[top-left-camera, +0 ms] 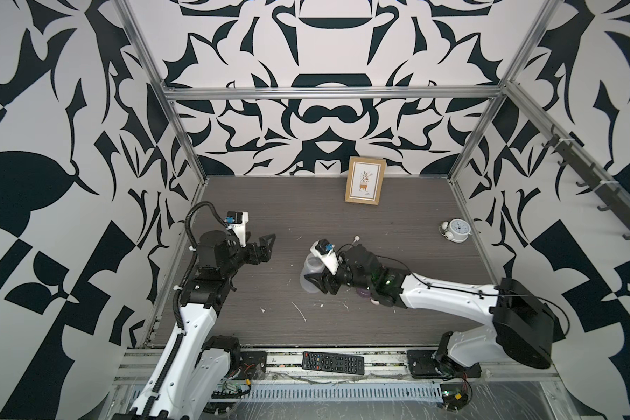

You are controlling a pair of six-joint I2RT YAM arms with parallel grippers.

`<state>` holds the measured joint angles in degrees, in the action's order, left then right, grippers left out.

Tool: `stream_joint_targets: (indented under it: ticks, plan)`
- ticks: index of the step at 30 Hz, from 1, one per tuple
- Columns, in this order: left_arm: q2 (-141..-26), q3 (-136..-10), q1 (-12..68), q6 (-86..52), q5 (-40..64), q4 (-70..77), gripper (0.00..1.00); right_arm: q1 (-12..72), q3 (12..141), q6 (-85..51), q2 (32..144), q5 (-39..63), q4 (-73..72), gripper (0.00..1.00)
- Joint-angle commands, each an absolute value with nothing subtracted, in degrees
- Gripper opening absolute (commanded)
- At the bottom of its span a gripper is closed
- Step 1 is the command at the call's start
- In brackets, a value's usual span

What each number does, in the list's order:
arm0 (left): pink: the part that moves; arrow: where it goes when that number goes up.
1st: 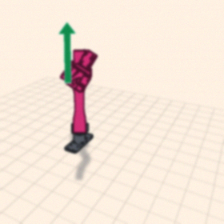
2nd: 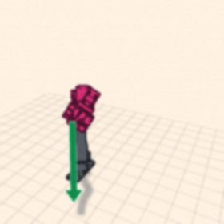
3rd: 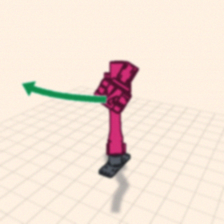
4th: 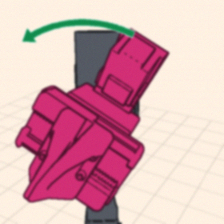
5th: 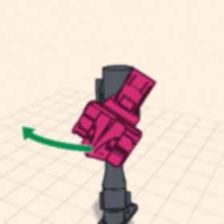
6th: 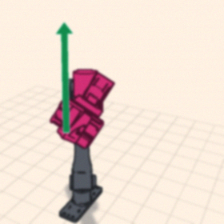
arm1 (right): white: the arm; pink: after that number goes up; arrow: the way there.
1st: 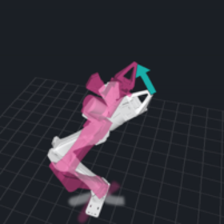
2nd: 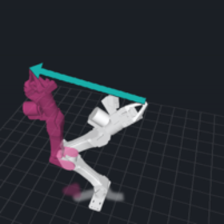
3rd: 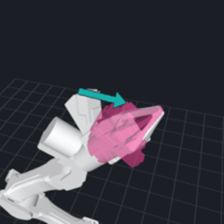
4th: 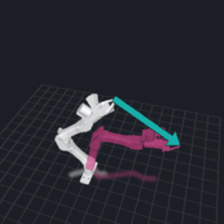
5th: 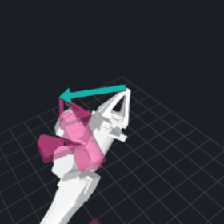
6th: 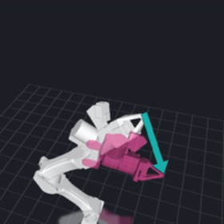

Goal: Assemble the baby bottles
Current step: Pick up the baby bottle from the center of the board.

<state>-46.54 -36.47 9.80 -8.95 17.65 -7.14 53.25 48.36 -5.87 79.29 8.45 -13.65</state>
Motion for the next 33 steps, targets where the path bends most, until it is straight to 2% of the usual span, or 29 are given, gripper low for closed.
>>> stream_joint_targets:
  ticks: [1, 5, 10, 15, 25, 33]
  plan:
    - [-48.18, -35.98, 15.53, -1.82, 26.95, -0.75, 0.95, 48.17, 56.01, -8.50, 73.16, 9.88, -2.90, 0.47]
    - [-51.75, -35.24, 18.80, -0.46, 37.18, 7.62, 0.96, 44.03, 62.08, -8.75, 70.33, 12.55, 4.87, 0.47]
    - [-57.45, -38.24, 20.88, -0.58, 44.90, 10.70, 0.97, 43.68, 67.69, -10.85, 70.00, 19.09, 9.43, 0.47]
    - [-61.38, -41.07, 22.76, -0.57, 47.19, 13.30, 0.98, 43.90, 68.48, -16.90, 70.56, 26.72, 5.51, 0.47]
    - [-64.11, -43.66, 25.80, -3.87, 52.22, 17.47, 0.97, 45.49, 65.47, -20.71, 71.69, 28.65, -1.70, 0.46]
    - [-64.51, -41.12, 26.54, -14.09, 52.93, 31.59, 0.94, 45.71, 61.54, -24.49, 71.78, 30.15, -9.99, 0.45]
